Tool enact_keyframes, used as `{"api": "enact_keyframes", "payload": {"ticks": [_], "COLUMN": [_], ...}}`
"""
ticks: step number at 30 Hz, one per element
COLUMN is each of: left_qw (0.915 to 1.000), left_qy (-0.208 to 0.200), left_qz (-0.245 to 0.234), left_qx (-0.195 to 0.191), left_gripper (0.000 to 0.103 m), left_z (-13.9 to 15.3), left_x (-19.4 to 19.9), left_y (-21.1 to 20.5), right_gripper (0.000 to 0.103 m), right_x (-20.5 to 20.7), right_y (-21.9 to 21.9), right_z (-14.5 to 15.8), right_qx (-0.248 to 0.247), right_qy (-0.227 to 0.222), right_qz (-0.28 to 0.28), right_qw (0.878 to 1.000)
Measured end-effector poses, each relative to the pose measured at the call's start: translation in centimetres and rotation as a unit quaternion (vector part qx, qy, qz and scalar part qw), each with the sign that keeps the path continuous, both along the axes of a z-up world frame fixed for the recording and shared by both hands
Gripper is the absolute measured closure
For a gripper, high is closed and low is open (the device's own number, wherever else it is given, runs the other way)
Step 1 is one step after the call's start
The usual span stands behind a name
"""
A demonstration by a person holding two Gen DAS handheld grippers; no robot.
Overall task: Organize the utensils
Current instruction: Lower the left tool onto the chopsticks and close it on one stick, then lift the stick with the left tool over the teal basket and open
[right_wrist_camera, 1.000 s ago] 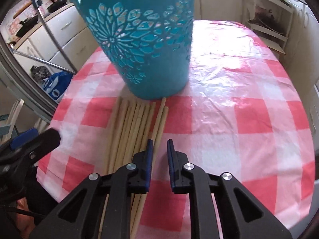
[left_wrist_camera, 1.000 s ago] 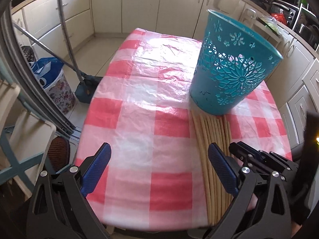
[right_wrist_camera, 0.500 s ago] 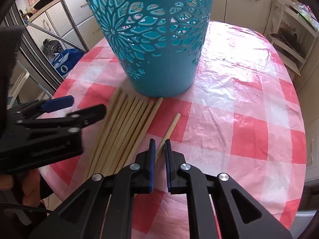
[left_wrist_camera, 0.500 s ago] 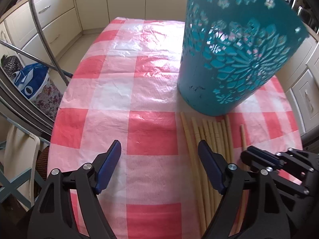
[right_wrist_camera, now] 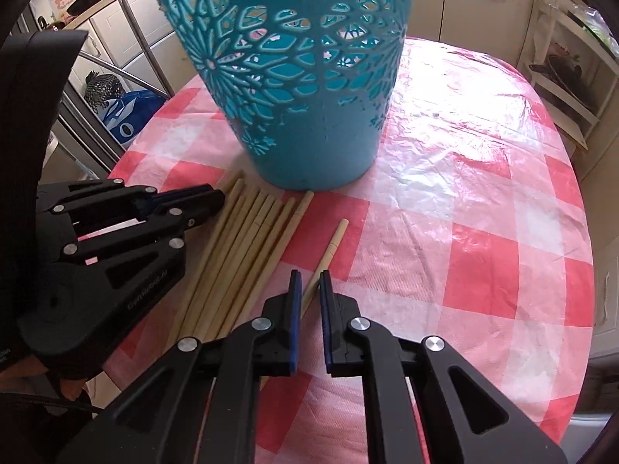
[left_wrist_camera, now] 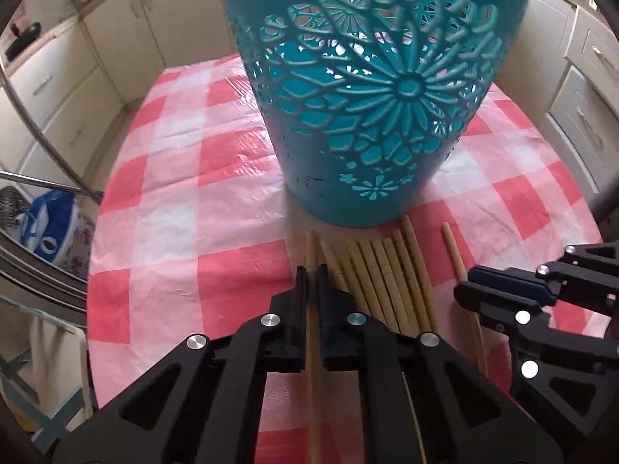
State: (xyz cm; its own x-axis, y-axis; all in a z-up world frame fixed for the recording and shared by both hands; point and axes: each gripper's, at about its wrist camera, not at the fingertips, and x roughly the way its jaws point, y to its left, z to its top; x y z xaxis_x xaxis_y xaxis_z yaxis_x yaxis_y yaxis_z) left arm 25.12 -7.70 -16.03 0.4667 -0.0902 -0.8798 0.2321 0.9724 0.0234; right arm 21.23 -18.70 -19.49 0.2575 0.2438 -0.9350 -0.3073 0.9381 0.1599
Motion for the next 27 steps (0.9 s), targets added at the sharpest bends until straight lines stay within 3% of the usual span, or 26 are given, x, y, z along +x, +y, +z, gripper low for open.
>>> {"api": "enact_keyframes", "payload": {"ticks": [2, 5, 8, 10, 12, 14, 16, 17, 20, 24, 27], "left_qw": [0.9989, 0.9968, 0.9909, 0.9815, 0.9631, 0.9444, 0.9161, 0.9036, 0.8801, 0.8661, 0.8696], "left_qy": [0.019, 0.003, -0.049, -0.107, -0.183, -0.239, -0.303, -0.331, -0.387, -0.42, -0.415], "left_qz": [0.007, 0.018, 0.032, 0.032, 0.022, 0.014, -0.001, -0.001, 0.015, 0.064, 0.085], "left_qx": [-0.042, -0.078, -0.121, -0.155, -0.196, -0.225, -0.263, -0.272, -0.274, -0.263, -0.254], "left_gripper": [0.099, 0.099, 0.099, 0.099, 0.099, 0.099, 0.099, 0.098, 0.098, 0.098, 0.098], "left_z": [0.5, 2.8, 6.9, 10.7, 15.0, 18.1, 21.1, 22.3, 24.1, 23.4, 21.8], "left_x": [0.1, -1.0, -2.8, -4.0, -5.0, -5.4, -5.3, -4.8, -2.0, 2.3, 4.7], "left_y": [1.7, 4.0, 6.3, 7.2, 7.7, 7.5, 6.5, 6.0, 4.3, 2.9, 2.5], "right_gripper": [0.092, 0.092, 0.092, 0.089, 0.078, 0.075, 0.075, 0.074, 0.073, 0.07, 0.068], "right_x": [0.1, 0.4, 0.5, 0.4, 0.5, 0.4, 0.4, 0.4, 0.4, 0.4, 0.3], "right_y": [-0.1, -0.5, -0.7, -0.7, -0.8, -0.7, -0.6, -0.5, -0.2, 0.1, 0.1], "right_z": [0.0, 0.0, 0.1, 0.2, 0.2, 0.2, 0.2, 0.2, 0.1, 0.0, 0.1], "right_qx": [0.003, 0.01, 0.013, 0.012, 0.013, 0.012, 0.013, 0.013, 0.012, 0.011, 0.009], "right_qy": [0.001, 0.007, 0.011, 0.01, 0.009, 0.007, 0.008, 0.007, 0.005, 0.002, -0.002], "right_qz": [-0.002, -0.007, -0.015, -0.017, -0.019, -0.019, -0.019, -0.019, -0.02, -0.017, -0.013], "right_qw": [1.0, 1.0, 1.0, 1.0, 1.0, 1.0, 1.0, 1.0, 1.0, 1.0, 1.0]}}
